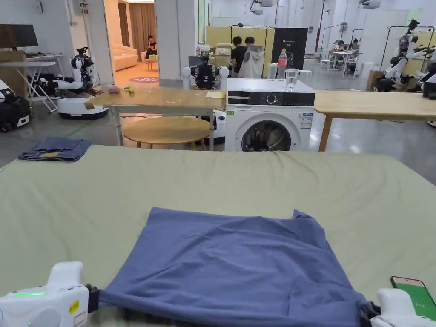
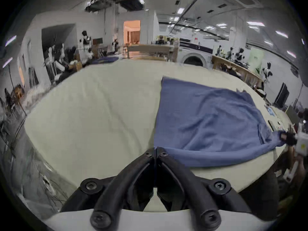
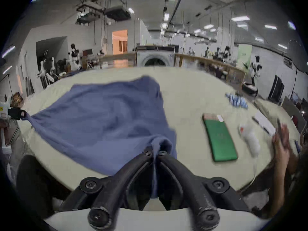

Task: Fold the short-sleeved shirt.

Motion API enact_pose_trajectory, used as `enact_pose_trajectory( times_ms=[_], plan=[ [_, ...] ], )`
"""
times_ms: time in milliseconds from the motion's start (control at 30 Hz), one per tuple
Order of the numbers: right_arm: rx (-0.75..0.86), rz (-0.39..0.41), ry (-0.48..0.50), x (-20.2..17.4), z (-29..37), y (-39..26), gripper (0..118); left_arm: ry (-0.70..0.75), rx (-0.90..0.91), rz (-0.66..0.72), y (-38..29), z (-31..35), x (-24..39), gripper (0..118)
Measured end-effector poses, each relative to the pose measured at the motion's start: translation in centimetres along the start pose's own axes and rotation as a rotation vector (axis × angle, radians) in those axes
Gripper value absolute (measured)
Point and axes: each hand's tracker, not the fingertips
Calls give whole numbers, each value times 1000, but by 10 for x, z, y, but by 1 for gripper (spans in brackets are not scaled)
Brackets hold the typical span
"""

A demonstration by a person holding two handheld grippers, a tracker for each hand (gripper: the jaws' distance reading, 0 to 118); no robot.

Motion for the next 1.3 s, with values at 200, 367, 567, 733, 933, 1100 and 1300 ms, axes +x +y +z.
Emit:
enact_pose_trajectory(
  times_ms=[200,367,567,733,933,1100,1300],
  plan=[
    [24,-152,13,-12,25,18,60,49,62,-143,6,21,36,95],
    [43,-71,77,-66,44,44,118,-1,124,-179,15,34,94,117],
    [54,130,-1,-117,45,40,0,-88,36,-180,2,28,105,0],
    [48,98,68,-108,48,22,0,-52,70,-149,-4,50,59,0],
    [50,56,90,-95,52,18,0,-8,5,-116,-24,55,-9,70],
    [23,26,98,-89,36,16,0,2,-45,-148,-36,19,-25,114],
    [-14,37,79,-77,23,21,0,-23,-65,-193,-24,-35,-19,114]
  ],
)
